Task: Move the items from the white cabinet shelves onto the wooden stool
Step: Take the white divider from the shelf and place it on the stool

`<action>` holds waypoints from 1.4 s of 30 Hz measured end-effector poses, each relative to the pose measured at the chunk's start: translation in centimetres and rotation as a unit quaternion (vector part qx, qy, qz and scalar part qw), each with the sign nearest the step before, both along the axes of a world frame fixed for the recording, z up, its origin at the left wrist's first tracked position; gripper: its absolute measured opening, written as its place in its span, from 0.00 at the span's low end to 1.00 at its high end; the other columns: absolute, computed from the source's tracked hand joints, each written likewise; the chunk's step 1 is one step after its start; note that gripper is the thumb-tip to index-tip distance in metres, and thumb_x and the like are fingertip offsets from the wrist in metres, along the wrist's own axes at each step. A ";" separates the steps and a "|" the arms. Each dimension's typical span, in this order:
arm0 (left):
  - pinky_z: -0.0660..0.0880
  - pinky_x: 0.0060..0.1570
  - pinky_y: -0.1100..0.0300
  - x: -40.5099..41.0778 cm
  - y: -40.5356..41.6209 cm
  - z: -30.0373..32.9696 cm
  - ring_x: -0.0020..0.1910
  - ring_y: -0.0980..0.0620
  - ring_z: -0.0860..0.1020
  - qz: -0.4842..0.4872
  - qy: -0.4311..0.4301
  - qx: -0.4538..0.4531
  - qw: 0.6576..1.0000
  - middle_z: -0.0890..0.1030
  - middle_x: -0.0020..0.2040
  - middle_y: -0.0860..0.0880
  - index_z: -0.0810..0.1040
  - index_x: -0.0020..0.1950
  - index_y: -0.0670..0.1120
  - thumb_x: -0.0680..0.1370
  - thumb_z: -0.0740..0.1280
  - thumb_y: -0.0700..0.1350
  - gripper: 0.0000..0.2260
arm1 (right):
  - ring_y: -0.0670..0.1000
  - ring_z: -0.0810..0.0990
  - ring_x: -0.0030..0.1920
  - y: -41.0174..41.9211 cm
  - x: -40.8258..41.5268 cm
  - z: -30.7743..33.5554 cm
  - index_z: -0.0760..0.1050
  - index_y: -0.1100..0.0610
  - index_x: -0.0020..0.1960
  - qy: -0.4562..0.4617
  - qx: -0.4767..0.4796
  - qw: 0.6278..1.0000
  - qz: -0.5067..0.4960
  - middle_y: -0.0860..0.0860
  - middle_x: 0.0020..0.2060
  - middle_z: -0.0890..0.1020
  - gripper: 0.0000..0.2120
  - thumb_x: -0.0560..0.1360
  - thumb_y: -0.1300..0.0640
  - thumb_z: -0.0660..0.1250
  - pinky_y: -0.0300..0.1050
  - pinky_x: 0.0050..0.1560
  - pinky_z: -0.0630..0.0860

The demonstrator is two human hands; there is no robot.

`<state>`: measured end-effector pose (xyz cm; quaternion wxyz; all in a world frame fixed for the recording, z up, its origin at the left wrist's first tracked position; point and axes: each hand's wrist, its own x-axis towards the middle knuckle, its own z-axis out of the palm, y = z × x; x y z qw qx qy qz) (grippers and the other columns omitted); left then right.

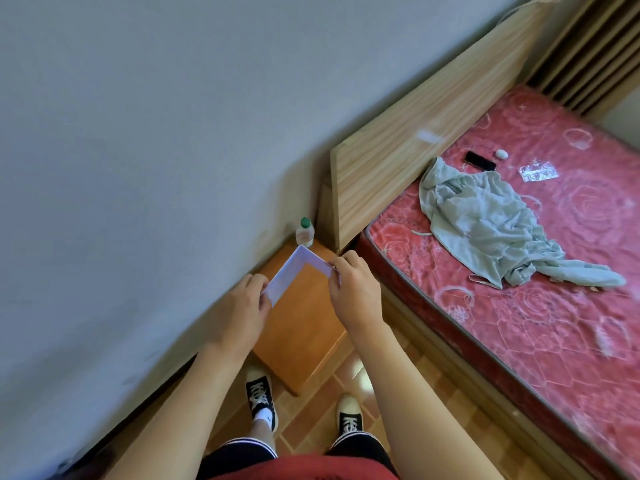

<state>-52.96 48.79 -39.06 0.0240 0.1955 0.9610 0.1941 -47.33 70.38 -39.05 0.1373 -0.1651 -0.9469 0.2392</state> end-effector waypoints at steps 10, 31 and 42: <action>0.64 0.29 0.60 -7.2 -4.6 -5.8 0.34 0.49 0.78 -0.051 -0.069 -0.008 0.996 0.79 0.47 0.53 0.78 0.53 0.49 0.77 0.70 0.41 0.06 | 0.54 0.78 0.50 -5.1 -4.7 -5.5 0.82 0.58 0.60 -0.060 -0.007 0.998 -0.033 0.50 0.50 0.78 0.10 0.81 0.64 0.67 0.50 0.37 0.76; 0.58 0.31 0.69 -12.7 0.9 -19.3 0.38 0.50 0.80 0.005 -0.100 -0.039 0.994 0.81 0.49 0.49 0.80 0.57 0.47 0.80 0.68 0.41 0.06 | 0.49 0.77 0.48 0.0 -11.8 -20.2 0.83 0.57 0.62 -0.092 -0.043 0.995 -0.020 0.50 0.49 0.79 0.11 0.83 0.62 0.66 0.43 0.40 0.75; 0.75 0.34 0.50 -14.8 2.2 -27.5 0.42 0.37 0.81 0.044 -0.057 -0.039 0.997 0.81 0.49 0.46 0.80 0.56 0.49 0.79 0.69 0.41 0.07 | 0.51 0.78 0.49 1.0 -14.1 -28.9 0.83 0.57 0.63 -0.084 -0.075 0.994 -0.006 0.50 0.50 0.78 0.12 0.83 0.61 0.65 0.52 0.40 0.79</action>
